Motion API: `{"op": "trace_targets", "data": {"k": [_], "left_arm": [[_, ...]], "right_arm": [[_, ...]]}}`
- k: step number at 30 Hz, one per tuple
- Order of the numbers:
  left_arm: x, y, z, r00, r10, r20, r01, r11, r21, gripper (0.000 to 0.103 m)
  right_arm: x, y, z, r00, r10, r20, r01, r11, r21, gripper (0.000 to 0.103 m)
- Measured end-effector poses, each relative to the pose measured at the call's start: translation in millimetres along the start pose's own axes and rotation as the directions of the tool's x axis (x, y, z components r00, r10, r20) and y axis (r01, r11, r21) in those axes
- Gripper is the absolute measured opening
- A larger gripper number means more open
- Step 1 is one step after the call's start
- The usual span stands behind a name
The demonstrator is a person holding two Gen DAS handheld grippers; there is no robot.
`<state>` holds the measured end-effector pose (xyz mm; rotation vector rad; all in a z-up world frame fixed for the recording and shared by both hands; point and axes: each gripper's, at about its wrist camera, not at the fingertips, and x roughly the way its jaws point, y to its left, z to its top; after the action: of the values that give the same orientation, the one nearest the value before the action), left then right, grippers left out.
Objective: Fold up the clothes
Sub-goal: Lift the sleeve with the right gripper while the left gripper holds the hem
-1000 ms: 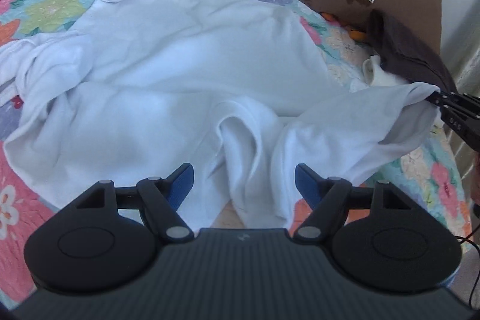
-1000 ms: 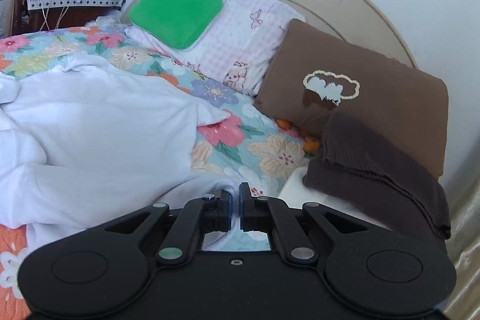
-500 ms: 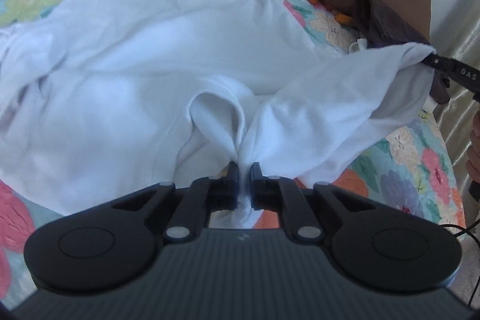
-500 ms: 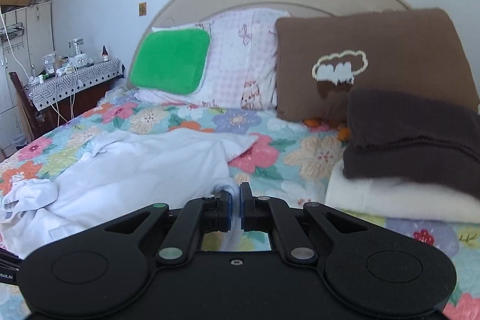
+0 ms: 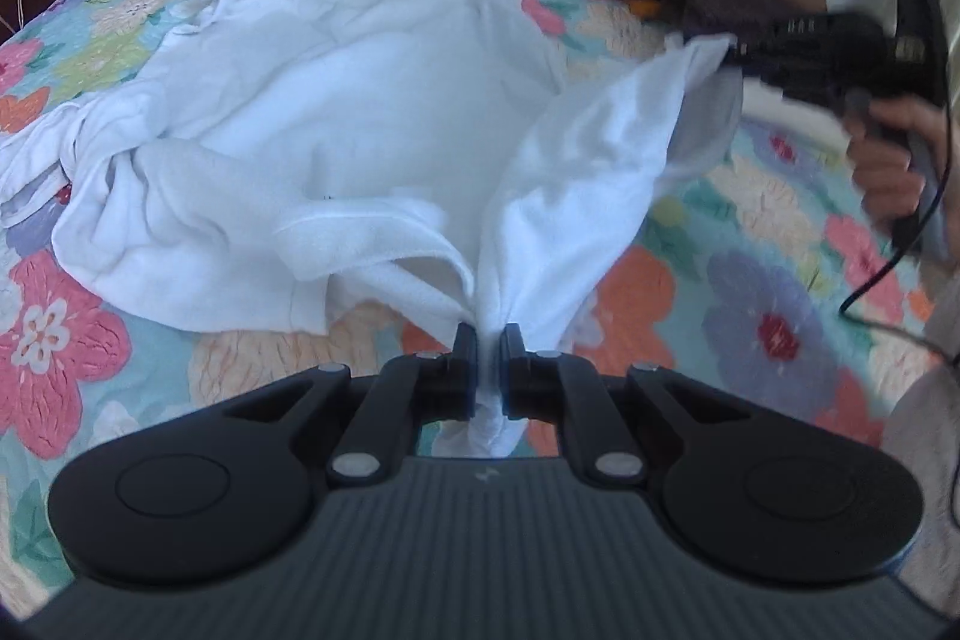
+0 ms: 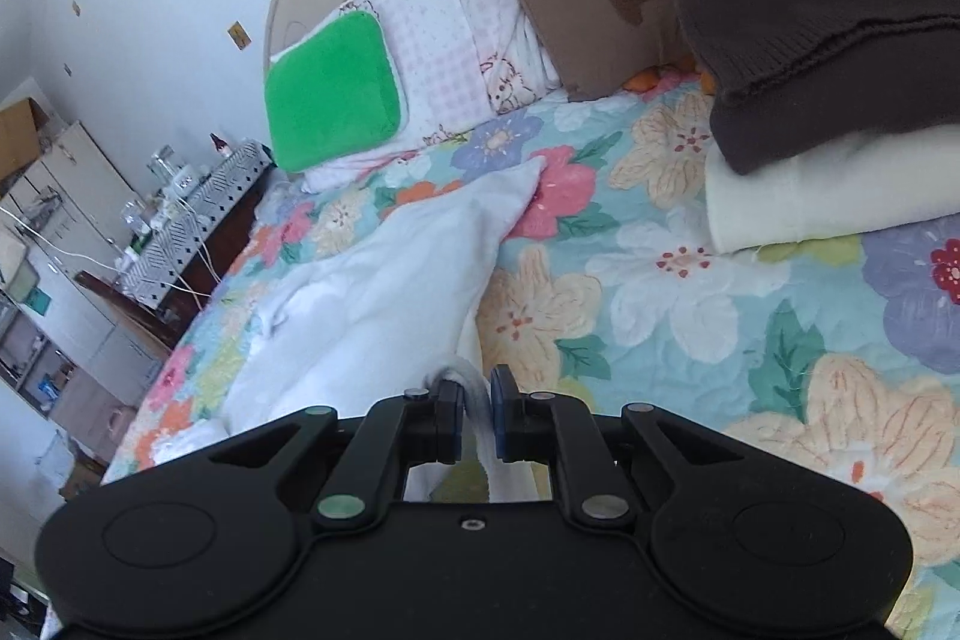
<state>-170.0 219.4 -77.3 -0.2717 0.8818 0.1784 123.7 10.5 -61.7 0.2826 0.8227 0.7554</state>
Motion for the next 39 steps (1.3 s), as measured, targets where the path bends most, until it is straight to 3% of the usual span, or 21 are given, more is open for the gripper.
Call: {"op": "trace_targets", "data": {"k": [3,6,8,10,11,14,17,18,20,21,22,23,24,26,29,32,35,39], "left_arm": [[10,-16,-3,0.996,0.076,-0.040,-0.073,0.994,0.083,0.007],[2,-20,2,0.995,0.093,-0.025,-0.089,0.990,0.113,0.008],[-5,-19,4,0.996,0.093,-0.008,-0.091,0.990,0.110,0.008],[-8,-17,4,0.996,0.086,0.008,-0.087,0.992,0.092,0.009],[-7,-15,3,0.997,0.078,0.007,-0.079,0.994,0.077,0.009],[-1,-15,-3,0.996,0.089,-0.025,-0.087,0.994,0.061,0.009],[-1,-18,-7,0.992,0.122,-0.033,-0.119,0.989,0.083,0.009],[-3,-19,-8,0.990,0.135,-0.029,-0.132,0.987,0.095,0.009],[-6,-23,-7,0.983,0.183,-0.021,-0.178,0.974,0.140,0.009],[-8,-25,-6,0.979,0.203,-0.009,-0.199,0.966,0.163,0.009],[-13,-27,-4,0.978,0.207,0.018,-0.207,0.960,0.187,0.010],[-18,-29,-3,0.980,0.192,0.054,-0.199,0.959,0.203,0.015],[-23,-31,-1,0.981,0.176,0.083,-0.190,0.960,0.208,0.019],[-30,-34,2,0.980,0.143,0.137,-0.170,0.963,0.211,0.042],[-25,-39,6,0.983,0.103,0.154,-0.137,0.963,0.231,0.045],[-11,-51,10,0.987,0.065,0.147,-0.104,0.955,0.277,0.049],[8,-65,13,0.986,0.070,0.151,-0.119,0.932,0.342,0.055],[47,-72,16,0.989,0.099,0.108,-0.136,0.890,0.435,0.059]], "right_arm": [[3,-3,-2,1.000,0.005,-0.003,-0.005,1.000,0.012,0.015],[2,-5,-2,0.999,-0.035,-0.010,0.035,0.999,-0.010,0.016],[3,-9,-2,0.994,-0.094,-0.058,0.092,0.995,-0.024,0.024],[6,-32,-8,0.989,-0.105,-0.109,0.117,0.986,0.117,0.054],[8,-43,-10,0.985,-0.107,-0.135,0.131,0.973,0.187,0.058],[26,-90,-31,0.970,0.025,-0.244,0.098,0.871,0.481,0.058],[33,-99,-46,0.958,0.102,-0.268,0.077,0.810,0.582,0.058],[35,-95,-48,0.954,0.114,-0.279,0.071,0.815,0.575,0.058],[42,-77,-52,0.943,0.113,-0.313,0.068,0.856,0.512,0.058],[45,-67,-53,0.941,0.106,-0.321,0.060,0.882,0.468,0.053],[48,-58,-55,0.939,0.099,-0.328,0.051,0.905,0.421,0.024],[51,-49,-56,0.939,0.079,-0.334,0.055,0.926,0.373,0.011],[53,-41,-57,0.939,0.059,-0.340,0.058,0.944,0.324,0.010],[42,-22,-48,0.958,-0.029,-0.285,0.084,0.980,0.181,0.009],[26,6,-34,0.974,-0.145,-0.177,0.141,0.989,-0.035,0.009],[-1,16,-22,0.990,-0.106,-0.088,0.100,0.992,-0.073,0.008],[-21,31,-17,0.989,-0.144,0.026,0.146,0.971,-0.187,0.008],[-46,53,-18,0.962,-0.185,0.202,0.246,0.910,-0.334,0.007]]}}
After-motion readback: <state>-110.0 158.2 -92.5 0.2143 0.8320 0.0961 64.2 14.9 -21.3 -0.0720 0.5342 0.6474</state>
